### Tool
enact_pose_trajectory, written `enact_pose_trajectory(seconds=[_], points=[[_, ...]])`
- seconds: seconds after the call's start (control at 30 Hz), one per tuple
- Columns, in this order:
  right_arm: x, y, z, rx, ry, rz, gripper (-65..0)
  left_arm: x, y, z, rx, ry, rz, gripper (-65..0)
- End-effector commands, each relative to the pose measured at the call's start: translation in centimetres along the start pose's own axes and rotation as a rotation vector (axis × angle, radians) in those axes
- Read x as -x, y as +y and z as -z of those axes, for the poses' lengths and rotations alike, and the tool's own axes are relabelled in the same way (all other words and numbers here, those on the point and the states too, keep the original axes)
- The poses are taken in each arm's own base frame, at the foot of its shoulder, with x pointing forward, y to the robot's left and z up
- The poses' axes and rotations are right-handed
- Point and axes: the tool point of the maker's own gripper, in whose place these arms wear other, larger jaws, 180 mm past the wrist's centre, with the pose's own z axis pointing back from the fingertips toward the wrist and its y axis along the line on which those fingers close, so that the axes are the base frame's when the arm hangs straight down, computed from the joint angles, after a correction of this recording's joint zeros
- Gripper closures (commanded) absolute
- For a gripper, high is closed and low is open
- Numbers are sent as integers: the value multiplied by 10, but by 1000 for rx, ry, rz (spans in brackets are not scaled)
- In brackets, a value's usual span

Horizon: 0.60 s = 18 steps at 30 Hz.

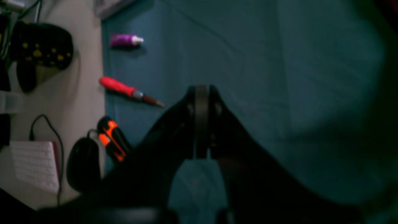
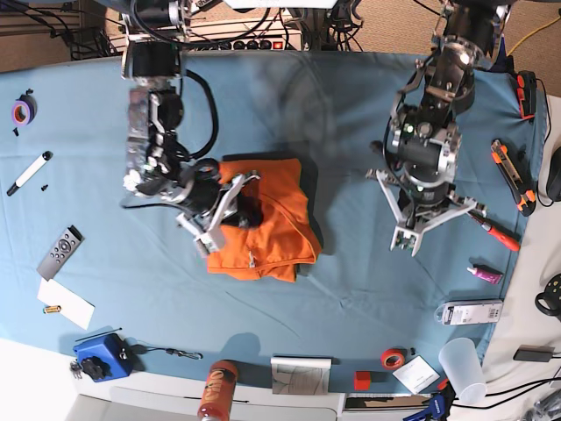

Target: Layout the t-shirt on the table in an organized manner, then fold the t-shirt properly

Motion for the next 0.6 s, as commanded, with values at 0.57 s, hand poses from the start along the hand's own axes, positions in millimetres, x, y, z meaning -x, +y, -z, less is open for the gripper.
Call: enact_pose_trajectory(seconds=[0.57], points=[[-42, -6, -86, 124, -20, -25, 0, 59, 10, -48, 11, 55, 16, 0]])
